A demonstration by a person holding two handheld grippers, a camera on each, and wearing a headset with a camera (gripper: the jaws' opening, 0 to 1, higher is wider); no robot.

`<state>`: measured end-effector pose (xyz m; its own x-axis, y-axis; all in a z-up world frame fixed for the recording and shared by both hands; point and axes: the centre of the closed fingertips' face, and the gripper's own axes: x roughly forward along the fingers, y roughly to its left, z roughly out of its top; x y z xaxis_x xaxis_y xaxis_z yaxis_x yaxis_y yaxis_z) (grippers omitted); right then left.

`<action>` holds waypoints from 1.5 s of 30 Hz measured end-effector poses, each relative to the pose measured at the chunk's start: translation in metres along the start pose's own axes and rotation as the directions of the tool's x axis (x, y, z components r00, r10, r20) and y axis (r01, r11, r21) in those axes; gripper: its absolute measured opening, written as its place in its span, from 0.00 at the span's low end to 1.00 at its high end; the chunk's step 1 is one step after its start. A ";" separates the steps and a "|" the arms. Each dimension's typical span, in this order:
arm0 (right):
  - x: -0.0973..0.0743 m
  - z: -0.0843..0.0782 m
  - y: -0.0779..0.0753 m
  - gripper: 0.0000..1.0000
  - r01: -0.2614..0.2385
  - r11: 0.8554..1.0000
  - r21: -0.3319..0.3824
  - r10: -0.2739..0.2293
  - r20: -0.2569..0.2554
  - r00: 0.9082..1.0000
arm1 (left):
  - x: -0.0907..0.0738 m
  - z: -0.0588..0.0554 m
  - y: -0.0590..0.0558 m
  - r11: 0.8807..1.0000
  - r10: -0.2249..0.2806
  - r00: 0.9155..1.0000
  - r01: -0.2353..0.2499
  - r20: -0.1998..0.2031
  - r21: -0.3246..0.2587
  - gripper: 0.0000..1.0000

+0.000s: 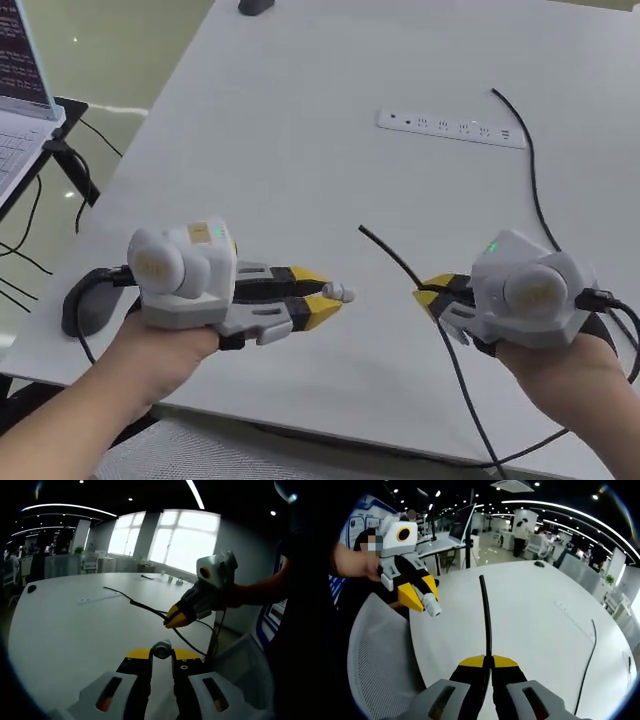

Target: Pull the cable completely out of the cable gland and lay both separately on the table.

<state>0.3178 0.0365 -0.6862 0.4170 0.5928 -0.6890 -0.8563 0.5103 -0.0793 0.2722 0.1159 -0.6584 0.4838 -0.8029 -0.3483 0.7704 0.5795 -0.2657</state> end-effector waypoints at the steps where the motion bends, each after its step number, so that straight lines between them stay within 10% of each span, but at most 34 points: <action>1: 0.003 0.003 -0.001 0.00 0.000 1.000 0.006 0.000 0.002 1.000 | 0.000 -0.003 0.002 1.000 0.002 1.000 -0.002 -0.009 0.003 0.15; 25: 0.069 0.043 -0.017 0.00 -0.026 0.998 -0.061 0.024 -0.038 0.999 | -0.003 -0.054 0.035 0.999 0.004 0.999 -0.006 -0.047 -0.054 0.15; 45: 0.130 0.081 0.005 0.00 -0.092 0.981 -0.173 0.082 -0.062 0.995 | -0.007 -0.077 0.054 0.997 -0.015 0.998 0.010 -0.062 -0.078 0.15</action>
<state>0.3926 0.1665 -0.7179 0.3256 0.5925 -0.7368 -0.9306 0.3386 -0.1390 0.2784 0.1632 -0.7399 0.4455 -0.8012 -0.3995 0.7404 0.5806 -0.3387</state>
